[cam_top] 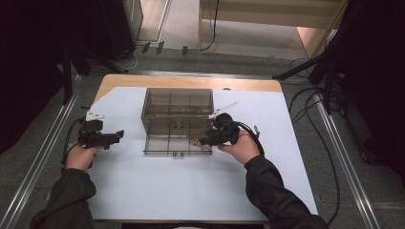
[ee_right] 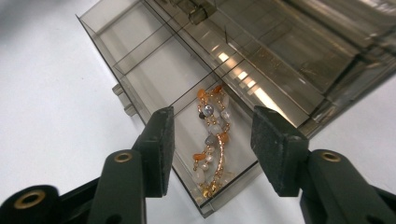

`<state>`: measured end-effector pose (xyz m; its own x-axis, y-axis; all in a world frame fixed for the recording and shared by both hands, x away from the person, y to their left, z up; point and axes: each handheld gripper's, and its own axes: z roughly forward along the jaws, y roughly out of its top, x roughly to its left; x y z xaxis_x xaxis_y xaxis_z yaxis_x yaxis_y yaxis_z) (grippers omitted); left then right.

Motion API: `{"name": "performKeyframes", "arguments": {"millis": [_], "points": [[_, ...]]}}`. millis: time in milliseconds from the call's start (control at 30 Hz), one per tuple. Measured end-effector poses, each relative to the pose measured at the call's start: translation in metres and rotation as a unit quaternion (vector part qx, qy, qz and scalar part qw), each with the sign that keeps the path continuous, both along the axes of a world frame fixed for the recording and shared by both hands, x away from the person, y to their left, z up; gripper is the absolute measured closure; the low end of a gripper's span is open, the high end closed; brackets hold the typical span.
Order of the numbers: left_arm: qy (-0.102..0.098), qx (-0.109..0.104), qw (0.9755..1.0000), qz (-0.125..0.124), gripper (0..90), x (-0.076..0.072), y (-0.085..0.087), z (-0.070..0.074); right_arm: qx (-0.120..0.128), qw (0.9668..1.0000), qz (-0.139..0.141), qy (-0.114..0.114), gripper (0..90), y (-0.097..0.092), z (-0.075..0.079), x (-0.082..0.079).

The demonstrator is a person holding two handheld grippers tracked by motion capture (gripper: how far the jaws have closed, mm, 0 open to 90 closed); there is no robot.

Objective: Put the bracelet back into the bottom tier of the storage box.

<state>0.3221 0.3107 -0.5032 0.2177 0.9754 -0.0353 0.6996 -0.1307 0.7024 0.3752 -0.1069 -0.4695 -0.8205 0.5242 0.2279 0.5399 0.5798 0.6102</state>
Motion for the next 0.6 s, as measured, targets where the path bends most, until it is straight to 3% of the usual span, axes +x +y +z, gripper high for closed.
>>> {"name": "performKeyframes", "arguments": {"millis": [600], "points": [[-0.002,-0.001,1.0000,-0.003,14.5,0.003,-0.003,0.000,0.016,0.9996,-0.007,-0.023,41.2,-0.032,0.010,-0.006]]}}
